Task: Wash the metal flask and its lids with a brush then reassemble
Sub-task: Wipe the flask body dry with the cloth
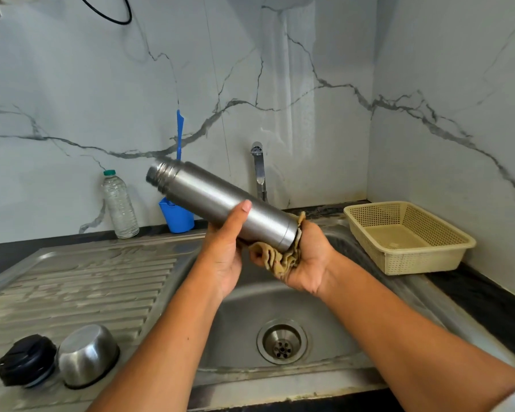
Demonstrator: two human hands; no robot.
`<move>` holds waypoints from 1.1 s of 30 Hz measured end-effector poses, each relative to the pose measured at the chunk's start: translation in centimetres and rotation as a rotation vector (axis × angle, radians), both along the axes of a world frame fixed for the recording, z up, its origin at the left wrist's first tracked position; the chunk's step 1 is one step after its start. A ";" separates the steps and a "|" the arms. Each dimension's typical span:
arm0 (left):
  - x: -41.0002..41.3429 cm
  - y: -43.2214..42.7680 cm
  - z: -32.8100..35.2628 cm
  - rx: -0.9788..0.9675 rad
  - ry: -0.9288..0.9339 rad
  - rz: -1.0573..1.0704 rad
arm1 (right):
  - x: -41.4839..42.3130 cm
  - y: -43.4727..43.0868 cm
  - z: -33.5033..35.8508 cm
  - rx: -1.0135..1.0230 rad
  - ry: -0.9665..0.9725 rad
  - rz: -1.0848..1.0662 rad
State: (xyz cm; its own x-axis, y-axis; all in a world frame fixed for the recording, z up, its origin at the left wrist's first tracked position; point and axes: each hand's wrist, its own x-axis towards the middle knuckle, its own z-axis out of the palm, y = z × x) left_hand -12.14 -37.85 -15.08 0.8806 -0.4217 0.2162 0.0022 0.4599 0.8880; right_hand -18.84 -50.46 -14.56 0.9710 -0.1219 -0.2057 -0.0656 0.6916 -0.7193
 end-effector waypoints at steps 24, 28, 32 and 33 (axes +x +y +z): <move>0.4 -0.1 -1.3 0.095 -0.080 0.058 | 1.0 -0.1 -1.7 -0.613 -0.074 -0.352; 0.4 0.2 -1.5 0.036 -0.052 -0.013 | 0.6 -0.4 -1.9 -0.368 -0.059 -0.260; 0.6 -0.5 -1.5 -0.035 -0.043 0.015 | 0.7 -1.0 -2.0 -0.181 -0.053 -0.189; 0.8 -0.6 -1.6 -0.026 -0.047 0.043 | 0.8 -0.8 -1.9 -0.208 -0.039 -0.195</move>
State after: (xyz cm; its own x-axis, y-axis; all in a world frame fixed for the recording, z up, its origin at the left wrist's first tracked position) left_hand -11.29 -38.42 -16.66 0.8864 -0.3775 0.2679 -0.0590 0.4819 0.8743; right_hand -18.00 -51.23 -16.50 0.9317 -0.3430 -0.1195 0.0851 0.5260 -0.8462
